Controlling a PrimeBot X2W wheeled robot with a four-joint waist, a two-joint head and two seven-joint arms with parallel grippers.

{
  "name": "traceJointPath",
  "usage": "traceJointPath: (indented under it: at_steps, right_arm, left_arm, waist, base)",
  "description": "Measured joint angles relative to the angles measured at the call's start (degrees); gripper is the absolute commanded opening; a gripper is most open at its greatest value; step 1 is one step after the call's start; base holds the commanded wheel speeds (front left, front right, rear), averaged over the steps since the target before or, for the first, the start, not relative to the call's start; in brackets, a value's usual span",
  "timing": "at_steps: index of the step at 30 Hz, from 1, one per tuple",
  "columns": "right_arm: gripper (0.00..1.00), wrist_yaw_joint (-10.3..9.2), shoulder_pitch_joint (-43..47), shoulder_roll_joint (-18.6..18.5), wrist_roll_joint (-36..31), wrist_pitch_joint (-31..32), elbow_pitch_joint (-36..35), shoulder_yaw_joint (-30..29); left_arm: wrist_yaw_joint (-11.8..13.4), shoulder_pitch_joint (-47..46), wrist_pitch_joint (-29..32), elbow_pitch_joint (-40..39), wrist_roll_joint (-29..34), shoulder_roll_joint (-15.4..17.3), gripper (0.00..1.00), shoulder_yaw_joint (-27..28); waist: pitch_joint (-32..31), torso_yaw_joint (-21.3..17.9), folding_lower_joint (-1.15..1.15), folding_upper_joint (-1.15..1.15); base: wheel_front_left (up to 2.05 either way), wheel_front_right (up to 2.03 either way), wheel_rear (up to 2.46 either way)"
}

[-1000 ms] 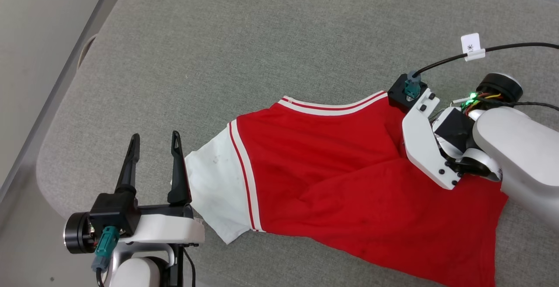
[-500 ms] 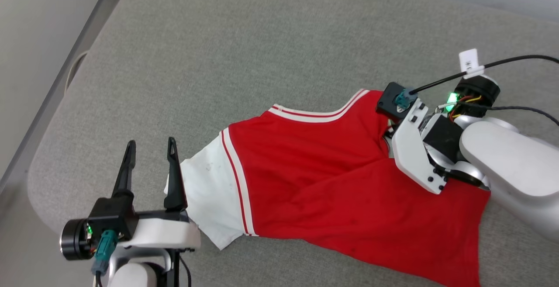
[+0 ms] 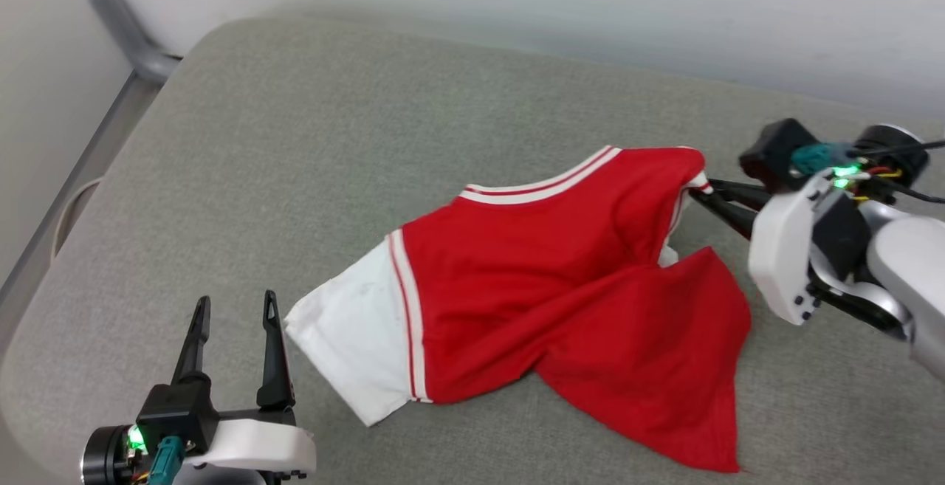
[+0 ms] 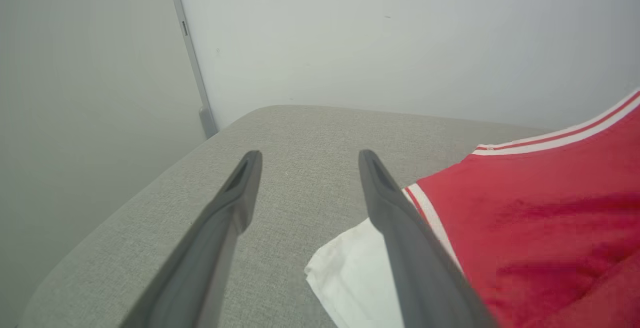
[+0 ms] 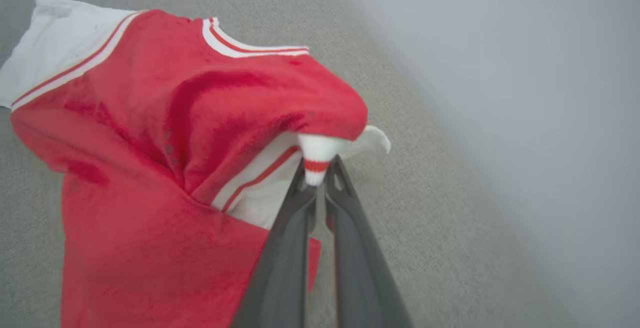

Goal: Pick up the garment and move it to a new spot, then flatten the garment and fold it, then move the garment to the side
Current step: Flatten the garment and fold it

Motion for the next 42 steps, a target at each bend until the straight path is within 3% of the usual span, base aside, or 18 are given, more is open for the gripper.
traceJointPath:
  at_steps: [6, 14, 17, 24, 32, 42]
  right_arm:
    - [0.00, 0.00, 9.6, -4.8, -0.7, -1.4, -2.4, -12.2]
    - [0.00, 0.00, 29.4, -7.9, -4.4, 1.6, -5.5, -34.9]
    - [0.00, -0.01, 37.0, -7.2, -6.3, 3.1, -7.1, -43.3]
    - [0.00, -0.01, 47.4, -0.6, -12.1, 9.7, -16.0, -57.2]
    - [0.00, -0.01, 43.2, 2.9, -16.2, 16.7, -17.0, -61.0]
    - [0.00, -0.01, 24.2, 0.5, -19.2, 22.1, -4.3, -53.9]
  left_arm:
    - [-1.0, 1.1, 0.0, 0.2, 0.4, 0.0, 1.00, 0.7]
    - [-1.3, 2.2, 0.0, -0.2, 0.5, 0.0, 1.00, 1.1]
    - [-1.3, 2.3, 0.0, -0.5, 0.4, 0.0, 1.00, 1.2]
    - [-1.3, 1.4, 0.0, -0.9, 0.3, 0.0, 1.00, 1.0]
    - [-1.5, -2.1, 0.0, -1.4, 0.0, 0.0, 1.00, -0.8]
    - [-0.9, -7.3, 0.0, -2.6, -1.0, 0.0, 1.00, -3.1]
  waist:
    - [-2.7, -3.1, 0.00, 0.00]
    - [-3.8, -6.0, 0.00, 0.00]
    - [-3.4, -6.6, 0.00, 0.00]
    - [-0.9, -7.3, 0.00, 0.00]
    - [3.0, -6.1, 0.00, 0.00]
    - [10.4, -2.8, 0.01, 0.00]
  base:
    - [0.00, 0.00, 0.00]
    - [0.00, 0.00, 0.00]
    - [0.00, 0.00, 0.00]
    - [0.00, 0.00, 0.00]
    - [0.00, 0.00, 0.00]
    - [0.00, 0.00, 0.00]
